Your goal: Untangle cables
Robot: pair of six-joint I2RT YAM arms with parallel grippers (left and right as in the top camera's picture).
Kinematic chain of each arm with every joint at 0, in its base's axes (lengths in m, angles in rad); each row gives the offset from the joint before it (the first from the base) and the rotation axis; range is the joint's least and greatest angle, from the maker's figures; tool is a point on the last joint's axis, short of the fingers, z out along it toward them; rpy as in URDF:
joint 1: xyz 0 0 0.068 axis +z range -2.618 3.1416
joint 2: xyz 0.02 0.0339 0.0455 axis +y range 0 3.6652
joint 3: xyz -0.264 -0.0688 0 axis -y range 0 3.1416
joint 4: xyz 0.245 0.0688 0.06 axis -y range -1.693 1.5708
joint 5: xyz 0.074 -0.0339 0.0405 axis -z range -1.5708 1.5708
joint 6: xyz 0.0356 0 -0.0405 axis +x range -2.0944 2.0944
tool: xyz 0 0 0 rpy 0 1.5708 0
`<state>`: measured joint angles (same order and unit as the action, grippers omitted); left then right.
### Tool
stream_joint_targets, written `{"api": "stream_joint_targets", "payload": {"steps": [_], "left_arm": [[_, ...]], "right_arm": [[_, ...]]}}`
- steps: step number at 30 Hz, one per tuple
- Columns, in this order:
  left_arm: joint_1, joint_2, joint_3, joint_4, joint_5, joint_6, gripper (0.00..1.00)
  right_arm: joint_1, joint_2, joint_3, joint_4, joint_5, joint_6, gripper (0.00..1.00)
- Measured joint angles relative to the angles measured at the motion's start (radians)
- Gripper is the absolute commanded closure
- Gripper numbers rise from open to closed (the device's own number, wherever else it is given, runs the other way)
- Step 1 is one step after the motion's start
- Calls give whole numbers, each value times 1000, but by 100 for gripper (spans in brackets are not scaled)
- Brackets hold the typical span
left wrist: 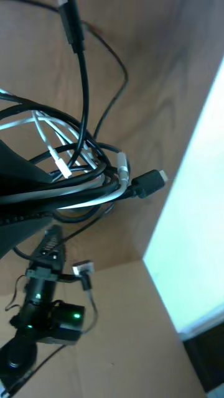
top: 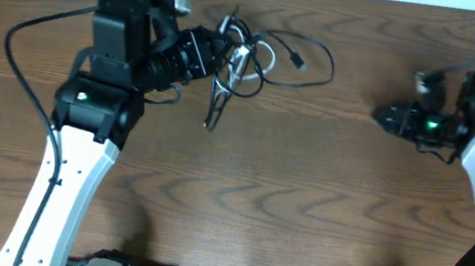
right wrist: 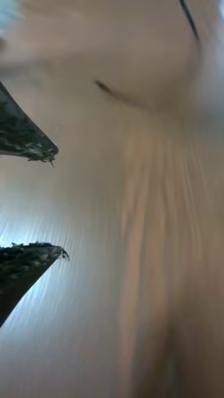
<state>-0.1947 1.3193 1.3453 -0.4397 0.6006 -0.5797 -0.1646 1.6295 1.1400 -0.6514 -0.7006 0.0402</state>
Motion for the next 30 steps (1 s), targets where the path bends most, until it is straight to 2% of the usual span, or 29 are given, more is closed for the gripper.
{"api": "stream_joint_targets", "payload": {"steps": [3,6,10,13,15,18,22,27,30], "left_arm": [[-27,47,0,-77,3,3,93],[-38,111,0,-142,6,5,92],[-38,200,0,-186,5,1,93],[-38,247,0,-189,5,-50,93],[-38,254,0,-194,6,-123,93],[-38,254,0,-195,6,-289,93],[-38,254,0,-252,10,-565,92],[-38,254,0,-300,26,-709,93],[-38,254,0,-312,42,-750,92]], "right_arm": [[90,0,-1,58,-177,-96,44],[145,0,-2,109,-264,-106,43],[190,0,-2,174,-335,-48,43],[209,0,-2,184,-288,42,43],[209,0,-2,173,-194,132,42],[216,0,-2,198,-163,161,41],[260,0,-2,296,-276,34,34],[291,-1,-2,417,-388,-79,28],[316,-1,-2,404,-438,-171,27]]}}
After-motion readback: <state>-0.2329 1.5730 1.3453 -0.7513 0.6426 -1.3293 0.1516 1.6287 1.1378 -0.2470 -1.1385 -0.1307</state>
